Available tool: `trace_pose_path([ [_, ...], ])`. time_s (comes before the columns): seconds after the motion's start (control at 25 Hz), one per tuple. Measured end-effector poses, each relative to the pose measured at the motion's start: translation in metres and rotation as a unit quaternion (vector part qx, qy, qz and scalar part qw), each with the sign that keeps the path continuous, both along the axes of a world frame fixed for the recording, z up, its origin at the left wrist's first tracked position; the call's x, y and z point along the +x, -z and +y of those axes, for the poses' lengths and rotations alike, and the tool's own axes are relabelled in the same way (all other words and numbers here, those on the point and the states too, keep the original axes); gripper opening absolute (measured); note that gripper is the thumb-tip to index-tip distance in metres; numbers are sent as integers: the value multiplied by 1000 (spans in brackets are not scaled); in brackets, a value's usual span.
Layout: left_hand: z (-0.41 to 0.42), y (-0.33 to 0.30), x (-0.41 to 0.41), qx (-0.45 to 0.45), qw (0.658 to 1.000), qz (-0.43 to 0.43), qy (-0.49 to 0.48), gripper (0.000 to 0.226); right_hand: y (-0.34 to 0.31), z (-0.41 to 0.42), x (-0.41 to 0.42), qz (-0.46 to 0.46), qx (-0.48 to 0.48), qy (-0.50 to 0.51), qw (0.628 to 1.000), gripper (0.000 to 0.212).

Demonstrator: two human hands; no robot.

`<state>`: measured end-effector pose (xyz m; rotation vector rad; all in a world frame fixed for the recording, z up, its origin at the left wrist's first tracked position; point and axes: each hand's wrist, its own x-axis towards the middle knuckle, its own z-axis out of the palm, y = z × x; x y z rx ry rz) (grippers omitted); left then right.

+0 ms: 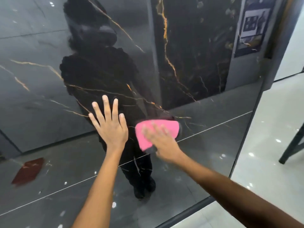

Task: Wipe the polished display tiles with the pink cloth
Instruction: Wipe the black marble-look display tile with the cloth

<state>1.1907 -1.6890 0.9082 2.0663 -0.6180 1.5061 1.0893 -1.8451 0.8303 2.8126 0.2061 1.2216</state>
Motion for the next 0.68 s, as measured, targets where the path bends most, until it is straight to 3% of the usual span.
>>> trace_pose_path([
  [0.04,1,4,4,24,999,-13,-16,53,24,-4,-7,30,-100,-10,994,103],
  [0.12,0,8,9,46,998,-34,-35,54,22,-46,-11,15,-124,-11,992,103],
  [0.2,-2,8,10,42,998,-37,-42,55,-16,-91,-11,-41,39,42,998,99],
  [0.24,-3,9,11,41,997,-41,-48,55,-38,-111,-10,-78,163,77,980,94],
  [0.32,-3,11,12,39,996,-47,-59,55,-64,-116,-4,-166,398,135,892,87],
  [0.36,-3,12,13,41,996,-48,-63,55,-63,-94,3,-191,466,146,852,88],
  [0.4,-2,12,13,43,995,-52,-68,55,-53,-62,10,-192,477,139,846,90],
  [0.44,-3,12,14,45,995,-55,-72,54,-34,-24,15,-166,424,114,883,91],
  [0.52,-2,10,14,41,995,-58,-67,54,16,42,13,-80,156,31,984,92],
  [0.56,-2,11,15,41,995,-64,-66,55,31,46,12,-62,48,17,997,91],
  [0.6,-2,11,15,43,994,-69,-68,55,27,29,10,-61,24,4,998,92],
  [0.68,0,12,14,43,995,-64,-67,55,-2,-32,9,-107,152,15,982,97],
])
